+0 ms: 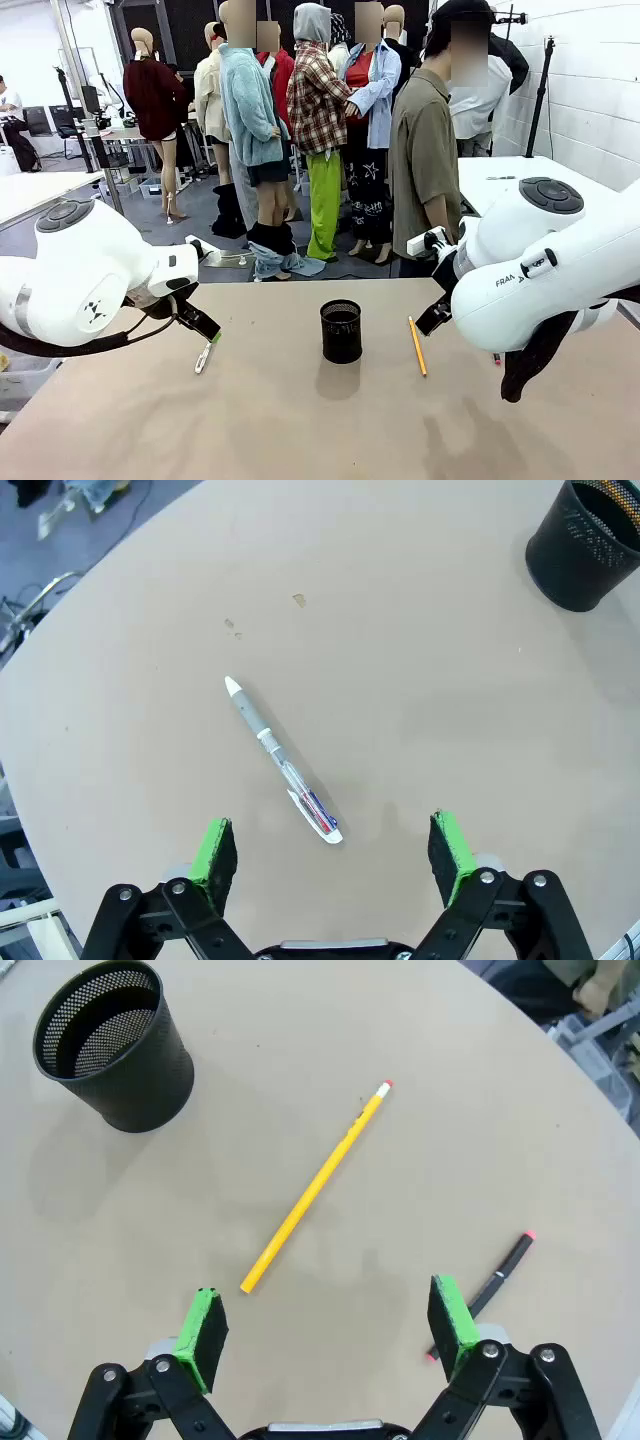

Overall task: Place the pens into the pen holder.
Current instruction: Pick up a writing instrument from the table and place it into the Pen holder.

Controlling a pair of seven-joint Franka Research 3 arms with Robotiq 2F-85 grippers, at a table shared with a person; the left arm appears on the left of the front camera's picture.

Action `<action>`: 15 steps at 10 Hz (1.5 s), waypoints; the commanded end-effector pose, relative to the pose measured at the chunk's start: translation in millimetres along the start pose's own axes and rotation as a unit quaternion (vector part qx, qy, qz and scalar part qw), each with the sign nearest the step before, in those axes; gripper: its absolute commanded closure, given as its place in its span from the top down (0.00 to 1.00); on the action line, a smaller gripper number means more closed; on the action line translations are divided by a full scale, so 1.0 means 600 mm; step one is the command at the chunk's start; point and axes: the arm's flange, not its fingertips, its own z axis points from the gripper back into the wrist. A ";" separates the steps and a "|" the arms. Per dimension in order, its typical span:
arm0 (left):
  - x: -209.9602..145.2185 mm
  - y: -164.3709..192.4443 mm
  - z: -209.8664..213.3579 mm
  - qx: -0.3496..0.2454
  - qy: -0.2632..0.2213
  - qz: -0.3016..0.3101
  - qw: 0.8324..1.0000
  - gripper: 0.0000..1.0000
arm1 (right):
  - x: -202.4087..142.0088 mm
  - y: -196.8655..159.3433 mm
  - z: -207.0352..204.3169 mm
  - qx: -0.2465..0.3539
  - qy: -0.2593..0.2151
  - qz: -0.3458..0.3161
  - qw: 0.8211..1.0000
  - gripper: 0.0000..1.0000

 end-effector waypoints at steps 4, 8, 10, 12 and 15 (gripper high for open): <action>0.000 0.000 0.000 0.000 0.000 0.000 1.000 1.00 | 0.000 0.000 0.000 0.000 0.000 0.000 1.000 1.00; 0.000 0.000 0.000 0.000 0.000 0.000 1.000 1.00 | 0.000 0.000 0.000 0.000 0.000 0.000 1.000 1.00; 0.000 0.000 0.000 0.000 0.000 0.000 1.000 1.00 | 0.010 -0.085 0.032 -0.043 0.046 -0.070 0.996 1.00; 0.000 0.000 0.000 0.000 0.000 0.000 1.000 1.00 | 0.029 -0.158 0.027 -0.029 0.098 -0.117 0.988 1.00; 0.000 0.000 0.000 0.000 0.000 0.000 1.000 1.00 | 0.033 -0.219 -0.023 0.022 0.186 -0.146 0.971 1.00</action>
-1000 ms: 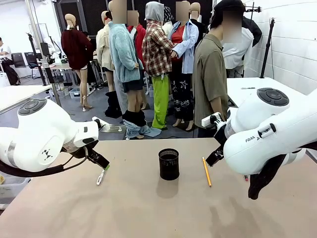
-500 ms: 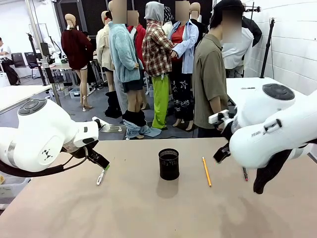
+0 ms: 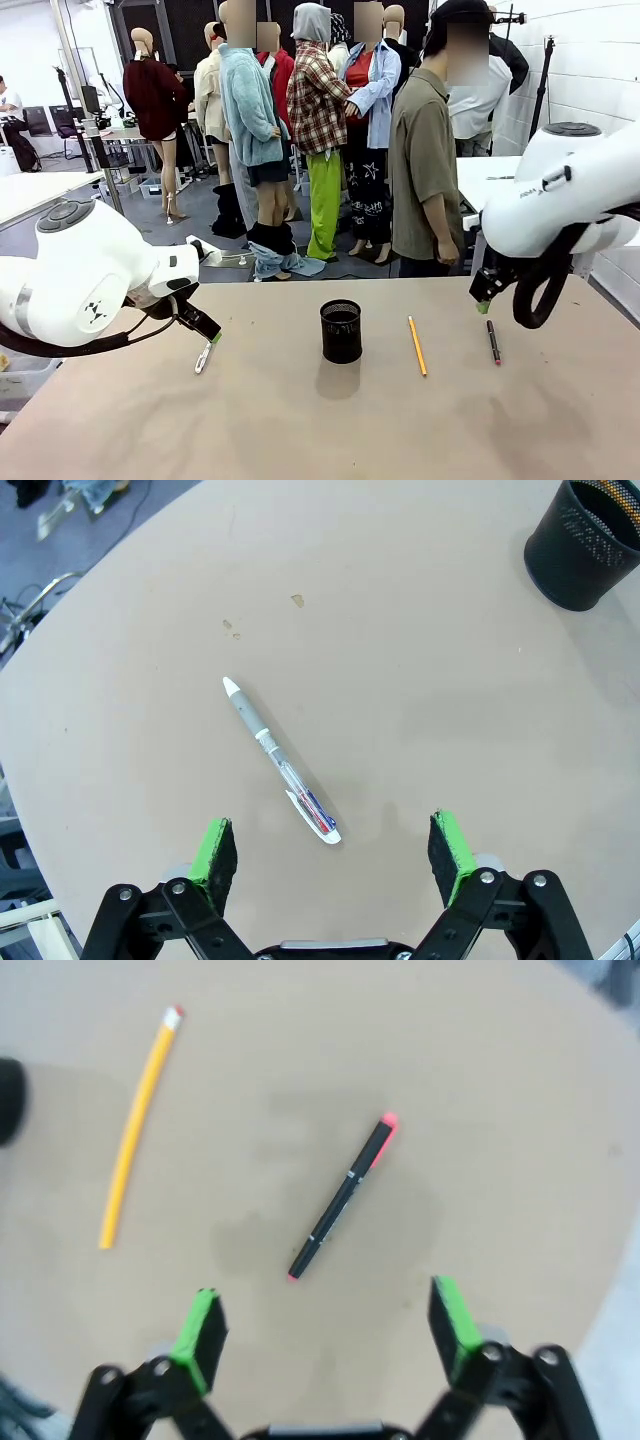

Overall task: Place the pens into the pen holder.
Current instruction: Pick up a writing instrument from the table and place it into the Pen holder.

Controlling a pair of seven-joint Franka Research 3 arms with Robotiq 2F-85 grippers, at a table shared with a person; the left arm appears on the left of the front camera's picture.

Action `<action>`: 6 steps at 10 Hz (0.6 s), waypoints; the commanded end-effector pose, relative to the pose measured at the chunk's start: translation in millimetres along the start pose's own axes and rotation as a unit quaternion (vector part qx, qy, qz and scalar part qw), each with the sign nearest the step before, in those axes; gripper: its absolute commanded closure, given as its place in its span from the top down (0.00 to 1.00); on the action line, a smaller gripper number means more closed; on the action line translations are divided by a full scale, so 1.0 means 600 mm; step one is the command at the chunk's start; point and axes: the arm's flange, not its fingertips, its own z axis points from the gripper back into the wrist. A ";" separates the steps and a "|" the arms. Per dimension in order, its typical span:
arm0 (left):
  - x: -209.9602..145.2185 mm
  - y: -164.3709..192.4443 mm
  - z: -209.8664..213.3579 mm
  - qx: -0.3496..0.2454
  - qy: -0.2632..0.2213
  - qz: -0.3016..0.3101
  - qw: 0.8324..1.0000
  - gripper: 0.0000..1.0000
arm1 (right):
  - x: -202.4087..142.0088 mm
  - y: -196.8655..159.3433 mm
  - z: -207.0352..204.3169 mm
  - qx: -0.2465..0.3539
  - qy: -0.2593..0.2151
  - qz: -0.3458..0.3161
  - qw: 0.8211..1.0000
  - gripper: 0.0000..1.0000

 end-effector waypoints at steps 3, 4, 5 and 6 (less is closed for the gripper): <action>0.000 0.002 0.001 0.000 -0.001 0.001 1.000 1.00 | 0.048 -0.027 -0.080 0.033 0.087 -0.036 0.995 1.00; 0.000 0.002 0.001 0.000 -0.001 0.001 1.000 1.00 | 0.055 -0.028 -0.106 0.027 0.101 -0.046 0.993 1.00; 0.000 0.002 0.001 0.000 -0.001 0.001 1.000 1.00 | 0.065 -0.028 -0.132 0.032 0.112 -0.051 0.992 1.00; 0.000 0.002 0.001 0.000 -0.001 0.001 1.000 1.00 | 0.068 -0.032 -0.149 0.034 0.115 -0.057 0.991 1.00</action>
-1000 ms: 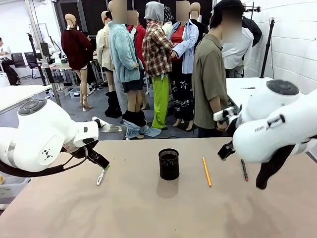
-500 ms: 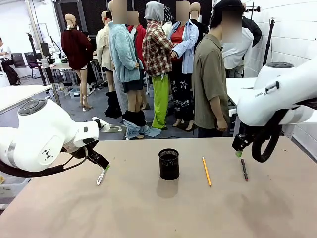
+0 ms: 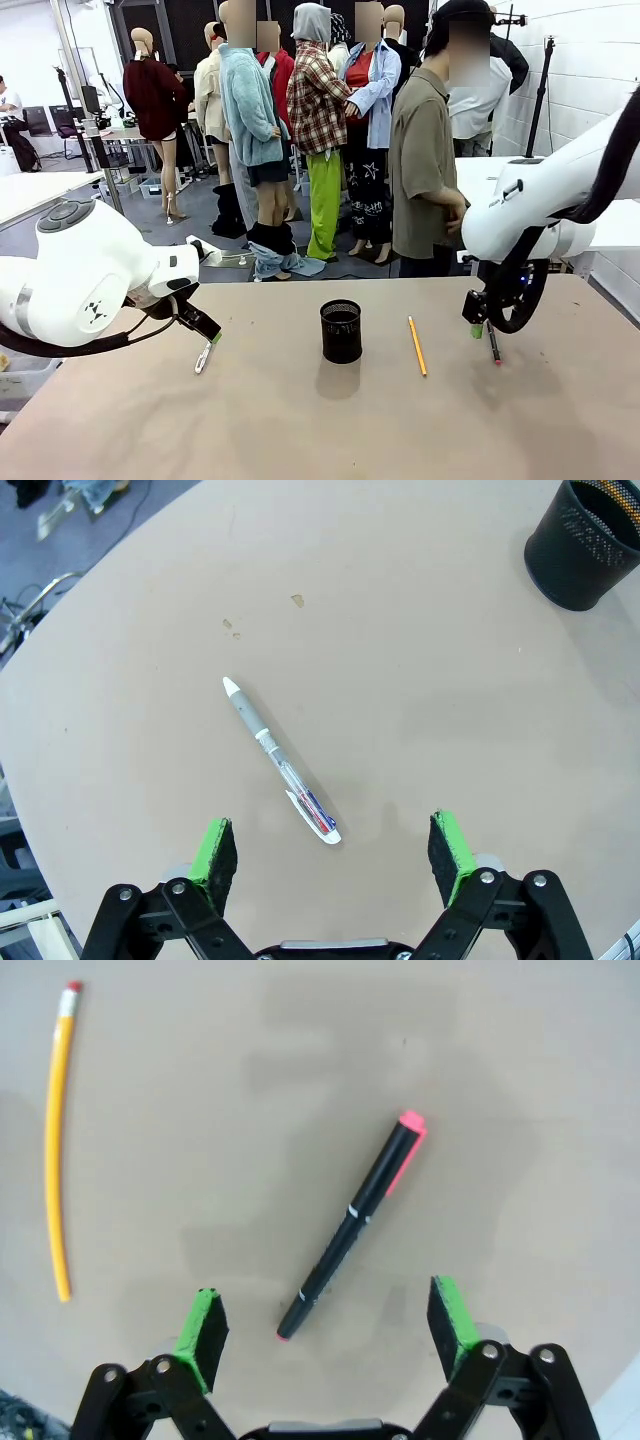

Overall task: Place the pens into the pen holder.
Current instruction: Pick up a writing instrument from the table and place it into the Pen holder.

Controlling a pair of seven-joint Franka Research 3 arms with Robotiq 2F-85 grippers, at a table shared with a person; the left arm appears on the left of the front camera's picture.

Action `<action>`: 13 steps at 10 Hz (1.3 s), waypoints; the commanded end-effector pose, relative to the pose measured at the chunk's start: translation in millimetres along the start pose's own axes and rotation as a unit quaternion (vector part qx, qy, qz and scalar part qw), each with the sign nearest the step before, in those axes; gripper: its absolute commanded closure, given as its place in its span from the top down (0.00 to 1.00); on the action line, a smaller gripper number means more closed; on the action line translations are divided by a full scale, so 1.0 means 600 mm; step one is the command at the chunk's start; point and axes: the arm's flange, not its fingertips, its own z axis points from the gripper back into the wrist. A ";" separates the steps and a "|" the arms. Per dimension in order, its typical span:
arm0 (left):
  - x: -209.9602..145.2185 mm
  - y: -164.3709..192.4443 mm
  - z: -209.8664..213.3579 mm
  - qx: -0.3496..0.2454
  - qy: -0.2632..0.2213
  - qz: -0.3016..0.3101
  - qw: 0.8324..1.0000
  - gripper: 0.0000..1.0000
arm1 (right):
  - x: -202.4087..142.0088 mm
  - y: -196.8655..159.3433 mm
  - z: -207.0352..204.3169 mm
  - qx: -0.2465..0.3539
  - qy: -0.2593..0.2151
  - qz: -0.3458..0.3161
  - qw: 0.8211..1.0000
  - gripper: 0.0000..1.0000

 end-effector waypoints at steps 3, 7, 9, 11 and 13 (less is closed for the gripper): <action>0.000 0.002 0.001 0.000 -0.001 0.001 1.000 1.00 | 0.028 -0.012 -0.031 0.007 0.023 -0.031 0.999 1.00; 0.000 0.002 0.001 0.000 -0.001 0.001 1.000 1.00 | 0.025 -0.018 -0.032 0.014 0.029 -0.023 0.999 0.32; 0.000 0.002 0.001 0.000 -0.001 0.001 1.000 1.00 | 0.030 -0.013 -0.041 0.017 0.038 -0.016 0.999 0.00; 0.000 0.002 0.001 0.000 -0.001 0.001 1.000 1.00 | 0.030 -0.010 -0.038 0.018 0.041 -0.008 0.999 0.00; 0.000 0.002 0.001 0.000 -0.001 0.001 1.000 1.00 | 0.024 -0.007 -0.024 0.003 0.045 0.008 0.999 0.00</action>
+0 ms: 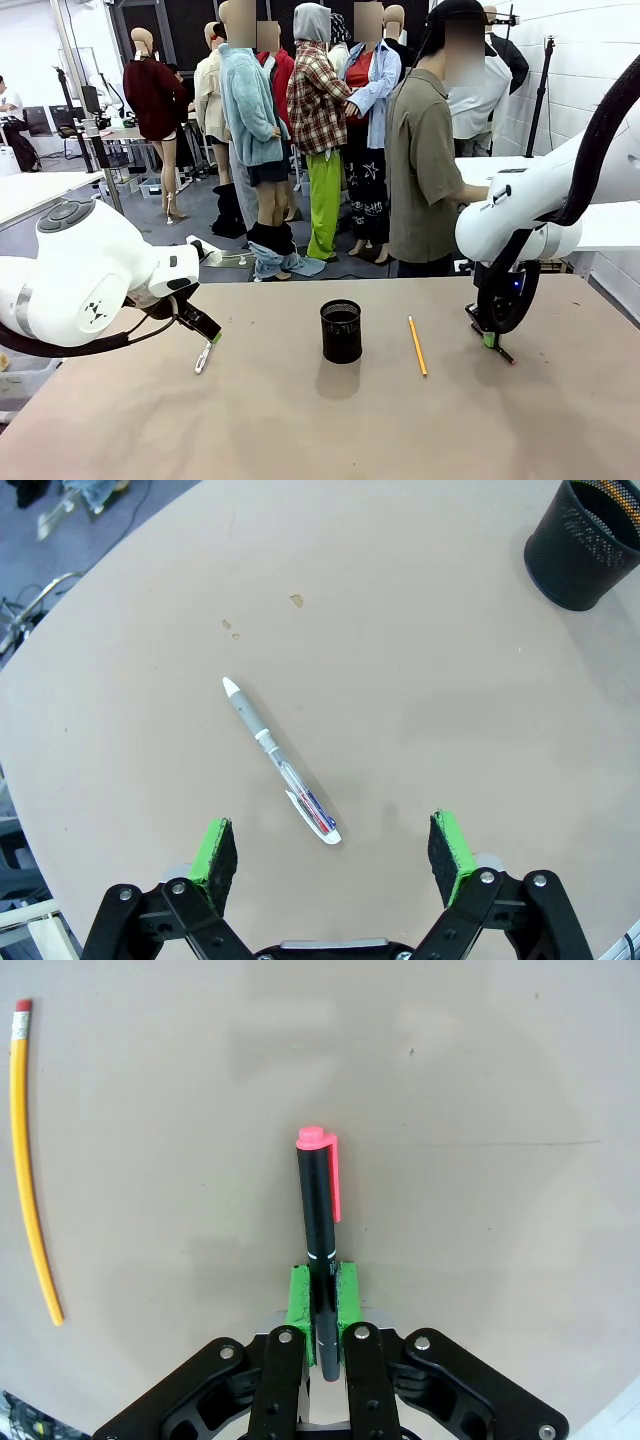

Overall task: Place the pens into the pen holder.
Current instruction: Pick up a writing instrument from the table and place it into the Pen holder.

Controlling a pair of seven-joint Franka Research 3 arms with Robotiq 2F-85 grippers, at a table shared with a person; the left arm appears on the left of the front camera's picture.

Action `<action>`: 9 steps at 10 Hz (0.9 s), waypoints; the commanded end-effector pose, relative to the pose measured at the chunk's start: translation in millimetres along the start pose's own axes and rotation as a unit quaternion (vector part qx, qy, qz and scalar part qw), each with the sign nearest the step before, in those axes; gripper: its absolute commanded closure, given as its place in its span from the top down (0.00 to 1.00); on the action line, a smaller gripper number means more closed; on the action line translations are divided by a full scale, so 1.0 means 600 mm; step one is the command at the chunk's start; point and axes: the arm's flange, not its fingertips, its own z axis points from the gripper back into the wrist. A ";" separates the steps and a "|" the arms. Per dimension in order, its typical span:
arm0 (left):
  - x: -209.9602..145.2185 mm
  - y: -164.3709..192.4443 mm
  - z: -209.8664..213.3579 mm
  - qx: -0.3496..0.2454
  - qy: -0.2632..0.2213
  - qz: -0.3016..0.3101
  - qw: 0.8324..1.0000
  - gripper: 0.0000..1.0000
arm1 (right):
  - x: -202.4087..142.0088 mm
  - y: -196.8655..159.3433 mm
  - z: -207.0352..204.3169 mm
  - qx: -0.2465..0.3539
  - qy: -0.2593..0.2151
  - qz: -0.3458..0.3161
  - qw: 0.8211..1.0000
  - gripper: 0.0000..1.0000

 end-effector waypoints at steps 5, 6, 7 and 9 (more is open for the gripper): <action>0.000 0.002 0.001 0.000 -0.001 0.002 1.000 1.00 | -0.041 0.045 0.114 0.049 -0.131 0.218 0.966 0.00; 0.000 0.002 0.001 0.000 -0.001 0.002 1.000 1.00 | -0.049 0.058 0.139 0.089 -0.165 0.273 0.944 0.00; 0.000 0.002 0.001 0.000 -0.001 0.002 1.000 1.00 | -0.052 0.075 0.160 0.110 -0.207 0.310 0.921 0.00; 0.000 0.002 0.001 0.000 -0.001 0.002 1.000 1.00 | -0.046 0.120 0.200 0.185 -0.329 0.417 0.827 0.00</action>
